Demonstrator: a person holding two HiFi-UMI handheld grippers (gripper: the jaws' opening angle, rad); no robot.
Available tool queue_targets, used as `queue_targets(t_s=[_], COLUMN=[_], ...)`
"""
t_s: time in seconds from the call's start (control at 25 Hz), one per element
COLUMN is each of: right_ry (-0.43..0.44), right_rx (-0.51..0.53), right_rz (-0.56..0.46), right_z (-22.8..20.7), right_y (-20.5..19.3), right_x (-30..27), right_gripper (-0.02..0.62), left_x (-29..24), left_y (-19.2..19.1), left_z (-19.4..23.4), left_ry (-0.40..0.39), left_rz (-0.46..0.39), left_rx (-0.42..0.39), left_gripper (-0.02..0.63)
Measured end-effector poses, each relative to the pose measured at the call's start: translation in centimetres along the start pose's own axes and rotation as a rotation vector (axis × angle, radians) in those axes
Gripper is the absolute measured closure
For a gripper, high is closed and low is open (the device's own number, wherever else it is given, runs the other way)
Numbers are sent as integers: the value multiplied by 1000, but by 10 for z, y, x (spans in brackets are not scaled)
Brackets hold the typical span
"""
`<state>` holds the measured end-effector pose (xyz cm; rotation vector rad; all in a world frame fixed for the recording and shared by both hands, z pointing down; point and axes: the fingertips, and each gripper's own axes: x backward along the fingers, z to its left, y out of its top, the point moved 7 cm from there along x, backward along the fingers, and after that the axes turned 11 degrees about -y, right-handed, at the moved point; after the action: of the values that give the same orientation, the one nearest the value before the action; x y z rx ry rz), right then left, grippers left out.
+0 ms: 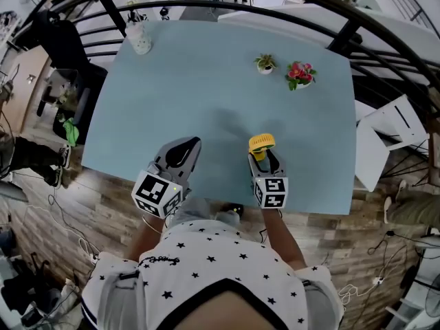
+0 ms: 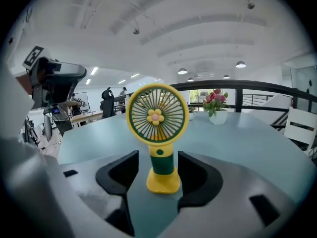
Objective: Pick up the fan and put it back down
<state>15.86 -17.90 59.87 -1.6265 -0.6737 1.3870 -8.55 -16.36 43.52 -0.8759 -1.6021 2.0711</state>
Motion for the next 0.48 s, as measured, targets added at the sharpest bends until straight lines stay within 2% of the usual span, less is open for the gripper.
queue_targets(t_s=[0.48], right_ry=[-36], right_rx=[10], right_rz=[1], right_z=[4], right_y=[3], right_x=[-23], right_gripper=[361], left_x=[19], left_y=[-8], left_z=[16], left_ry=[51], left_rz=[21], left_rx=[27], left_gripper=[577])
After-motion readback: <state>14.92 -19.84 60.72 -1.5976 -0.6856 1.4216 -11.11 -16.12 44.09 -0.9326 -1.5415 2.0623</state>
